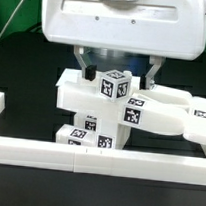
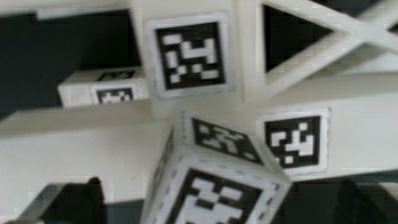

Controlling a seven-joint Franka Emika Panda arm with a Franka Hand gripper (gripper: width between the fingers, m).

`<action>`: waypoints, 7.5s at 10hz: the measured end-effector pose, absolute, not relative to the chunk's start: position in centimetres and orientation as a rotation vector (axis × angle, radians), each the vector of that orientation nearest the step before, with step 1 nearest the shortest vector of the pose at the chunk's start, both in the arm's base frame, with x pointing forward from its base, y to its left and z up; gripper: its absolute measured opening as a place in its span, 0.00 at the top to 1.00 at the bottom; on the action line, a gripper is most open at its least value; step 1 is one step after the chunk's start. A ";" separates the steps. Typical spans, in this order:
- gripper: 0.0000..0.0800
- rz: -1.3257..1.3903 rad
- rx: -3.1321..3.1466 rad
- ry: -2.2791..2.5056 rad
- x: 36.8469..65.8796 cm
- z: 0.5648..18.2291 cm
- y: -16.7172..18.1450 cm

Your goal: Assemble chair

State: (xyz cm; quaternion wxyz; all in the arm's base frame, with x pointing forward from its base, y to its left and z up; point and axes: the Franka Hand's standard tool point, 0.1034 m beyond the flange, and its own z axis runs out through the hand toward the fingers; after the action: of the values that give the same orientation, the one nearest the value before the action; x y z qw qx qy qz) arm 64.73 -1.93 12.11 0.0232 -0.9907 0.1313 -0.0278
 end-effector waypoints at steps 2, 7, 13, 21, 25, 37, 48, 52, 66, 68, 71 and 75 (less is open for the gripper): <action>0.19 -0.080 -3.099 0.055 64.7 12.3 -2.0; 0.19 -0.063 -3.066 -0.475 64.3 12.1 -2.4; 0.47 -0.072 -2.998 -0.821 64.4 12.1 -2.3; 0.65 -0.070 -3.096 -0.166 64.5 12.1 -2.4; 0.64 -0.081 -3.073 0.373 64.7 12.1 -2.5; 0.19 -0.073 -2.899 0.911 64.0 14.0 -1.4; 0.19 -0.132 -2.853 0.913 56.8 14.0 5.6; 0.19 -0.113 -2.867 0.911 54.7 12.2 7.2; 0.19 -0.045 -2.966 0.499 49.2 8.4 13.1; 0.19 -0.033 -2.993 0.395 48.3 7.9 13.1; 0.19 -0.033 -3.006 0.339 48.2 7.7 13.0; 0.19 -0.041 -3.059 0.158 46.5 6.1 10.9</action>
Offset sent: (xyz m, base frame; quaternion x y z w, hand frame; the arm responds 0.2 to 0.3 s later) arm -0.0027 0.0060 -0.0011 0.0529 -0.0372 -0.2197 0.9734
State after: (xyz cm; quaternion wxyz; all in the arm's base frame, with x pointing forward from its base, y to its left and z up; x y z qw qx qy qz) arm 46.54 10.93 6.13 0.0390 -0.9978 0.0517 -0.0134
